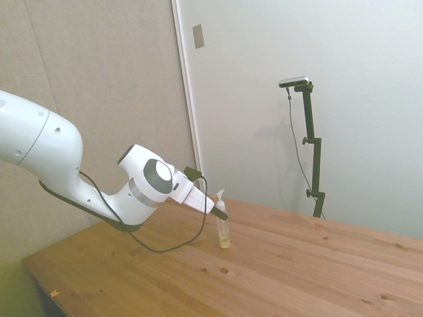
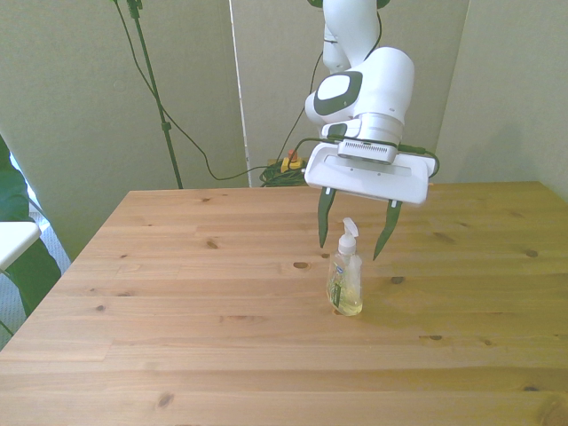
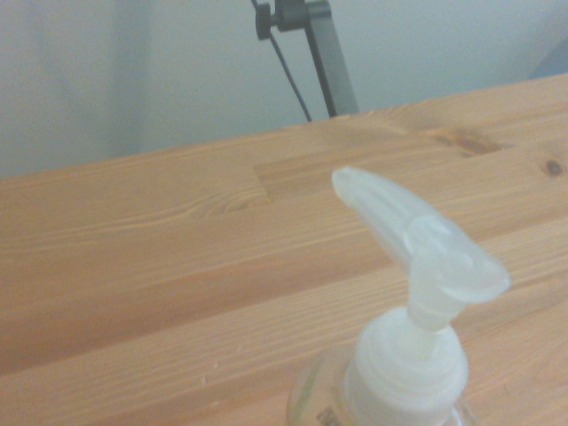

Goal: Stand the sanitizer

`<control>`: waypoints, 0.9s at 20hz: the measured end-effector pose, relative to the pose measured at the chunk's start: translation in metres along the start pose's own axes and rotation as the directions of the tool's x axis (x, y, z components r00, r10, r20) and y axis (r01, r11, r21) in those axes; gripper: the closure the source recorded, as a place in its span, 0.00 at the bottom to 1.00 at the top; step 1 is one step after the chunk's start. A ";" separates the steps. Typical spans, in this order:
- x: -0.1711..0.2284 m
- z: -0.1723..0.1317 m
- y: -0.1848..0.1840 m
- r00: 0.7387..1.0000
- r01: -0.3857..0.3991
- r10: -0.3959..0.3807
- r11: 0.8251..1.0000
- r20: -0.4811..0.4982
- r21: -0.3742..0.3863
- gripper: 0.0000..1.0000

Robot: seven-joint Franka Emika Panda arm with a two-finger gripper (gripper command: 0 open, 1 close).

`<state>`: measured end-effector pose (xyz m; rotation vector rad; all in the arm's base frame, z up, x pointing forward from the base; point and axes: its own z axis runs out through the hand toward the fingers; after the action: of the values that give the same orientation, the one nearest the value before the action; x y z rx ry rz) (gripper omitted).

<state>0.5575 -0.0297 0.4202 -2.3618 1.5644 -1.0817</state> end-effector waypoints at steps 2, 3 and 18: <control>0.001 -0.009 0.003 0.999 0.024 -0.023 1.000 0.044 -0.019 0.00; -0.002 -0.013 0.006 0.996 0.042 -0.039 0.999 0.078 -0.034 0.00; -0.059 -0.033 0.013 0.839 0.385 -0.297 0.916 0.457 -0.112 0.00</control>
<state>0.5144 0.0236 0.4094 -2.8390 1.1626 -0.3908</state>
